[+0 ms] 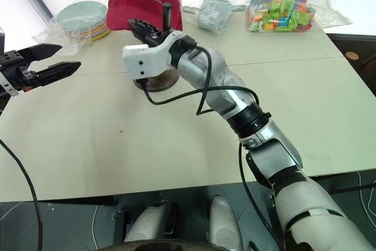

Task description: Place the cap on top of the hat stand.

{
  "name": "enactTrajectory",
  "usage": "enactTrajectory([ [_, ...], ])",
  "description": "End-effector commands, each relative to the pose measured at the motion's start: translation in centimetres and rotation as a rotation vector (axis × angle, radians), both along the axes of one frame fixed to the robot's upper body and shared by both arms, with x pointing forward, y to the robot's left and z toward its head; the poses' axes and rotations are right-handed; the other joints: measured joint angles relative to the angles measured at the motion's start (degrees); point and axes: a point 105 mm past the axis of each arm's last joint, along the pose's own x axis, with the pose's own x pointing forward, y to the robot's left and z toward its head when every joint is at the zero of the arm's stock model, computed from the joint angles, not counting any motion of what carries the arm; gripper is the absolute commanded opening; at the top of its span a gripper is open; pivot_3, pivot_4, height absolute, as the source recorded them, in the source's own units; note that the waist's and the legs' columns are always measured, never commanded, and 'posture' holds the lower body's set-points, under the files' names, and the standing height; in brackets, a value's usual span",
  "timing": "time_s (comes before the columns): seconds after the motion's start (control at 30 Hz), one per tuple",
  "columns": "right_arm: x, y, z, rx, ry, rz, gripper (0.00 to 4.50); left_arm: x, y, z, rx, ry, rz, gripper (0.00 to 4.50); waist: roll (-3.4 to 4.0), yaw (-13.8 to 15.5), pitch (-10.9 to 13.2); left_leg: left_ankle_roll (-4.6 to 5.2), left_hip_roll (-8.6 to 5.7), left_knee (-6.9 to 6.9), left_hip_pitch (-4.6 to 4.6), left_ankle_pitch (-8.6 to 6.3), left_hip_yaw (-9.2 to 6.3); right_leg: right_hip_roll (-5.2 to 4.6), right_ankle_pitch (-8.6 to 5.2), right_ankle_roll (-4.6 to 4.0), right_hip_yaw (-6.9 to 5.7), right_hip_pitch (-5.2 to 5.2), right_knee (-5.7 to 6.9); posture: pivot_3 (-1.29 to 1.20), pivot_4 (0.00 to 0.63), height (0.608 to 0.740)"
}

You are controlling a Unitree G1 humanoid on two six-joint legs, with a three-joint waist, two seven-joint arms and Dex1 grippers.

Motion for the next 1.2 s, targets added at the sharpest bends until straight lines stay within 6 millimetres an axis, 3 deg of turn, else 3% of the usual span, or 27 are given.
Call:
enactTrajectory([
  [0.03, -2.0, 1.8, 0.9, -0.02, -0.049, 0.086, 0.04, -0.7, -0.3, 1.0, -0.013, -0.046, -0.007, 4.5, 0.0, -0.33, 0.0, 0.0, 0.0, 0.0, 0.0, 0.0, 0.0, 0.0, 0.0, 0.0, 0.0, 0.0, 0.0, 0.0, 0.15, 0.74],
  [0.27, -2.3, 1.6, -1.8, -0.101, 0.006, 0.111, 0.04, -1.2, -1.9, 0.7, -0.087, -0.033, -0.069, 4.5, -0.01, -0.79, -0.01, 0.0, 0.02, -0.01, 0.01, 0.0, -0.02, 0.01, 0.0, 0.0, 0.0, 0.0, 0.0, 0.0, 0.15, 0.74],
  [0.47, -2.4, 1.6, -2.2, -0.099, 0.037, 0.116, 0.04, -1.0, -2.5, 0.3, -0.1, -0.026, -0.074, 4.5, -0.01, -0.78, -0.01, -0.02, 0.02, -0.01, 0.02, 0.0, -0.02, 0.02, 0.0, 0.0, 0.0, 0.0, 0.0, 0.0, 0.15, 0.74],
  [0.6, -2.6, 2.1, -3.0, -0.096, 0.082, 0.137, 1.55, -0.8, -2.7, 0.4, -0.103, -0.028, -0.078, 4.5, -0.01, -0.76, -0.01, -0.02, 0.02, -0.01, 0.02, 0.0, -0.02, 0.02, 0.0, -0.01, 0.0, 0.01, 0.0, 0.0, 0.15, 0.74],
  [0.8, -3.0, 2.3, -3.6, -0.103, 0.107, 0.155, 4.45, -0.8, -2.8, 0.4, -0.105, -0.029, -0.081, 4.5, -0.01, -0.69, -0.01, -0.02, 0.01, 0.01, 0.02, 0.0, -0.02, 0.02, 0.0, -0.01, 0.0, 0.02, -0.01, 0.0, 0.15, 0.74],
  [0.9, -3.2, 2.3, -3.7, -0.108, 0.127, 0.162, 4.45, -0.9, -2.8, 0.3, -0.107, -0.028, -0.081, 4.5, -0.01, -0.72, -0.01, -0.02, 0.02, 0.0, 0.02, 0.0, -0.02, 0.02, 0.0, -0.01, 0.0, 0.02, -0.01, 0.0, 0.15, 0.74],
  [1.03, -4.0, 1.5, -4.2, -0.065, 0.285, 0.217, 4.45, -0.9, -2.7, 0.2, -0.106, -0.024, -0.081, 4.5, -0.01, -0.68, -0.01, -0.02, 0.02, 0.0, 0.02, 0.0, -0.03, 0.02, 0.0, -0.01, 0.0, 0.03, -0.02, 0.0, 0.15, 0.74],
  [1.2, -5.7, -0.8, -2.2, 0.08, 0.546, 0.33, 4.45, -0.6, -2.5, 0.1, -0.105, -0.018, -0.08, 4.5, -0.01, -0.53, -0.01, -0.02, 0.01, 0.02, 0.01, 0.0, -0.04, 0.01, 0.0, -0.01, -0.01, 0.06, -0.03, 0.0, 0.15, 0.74],
])
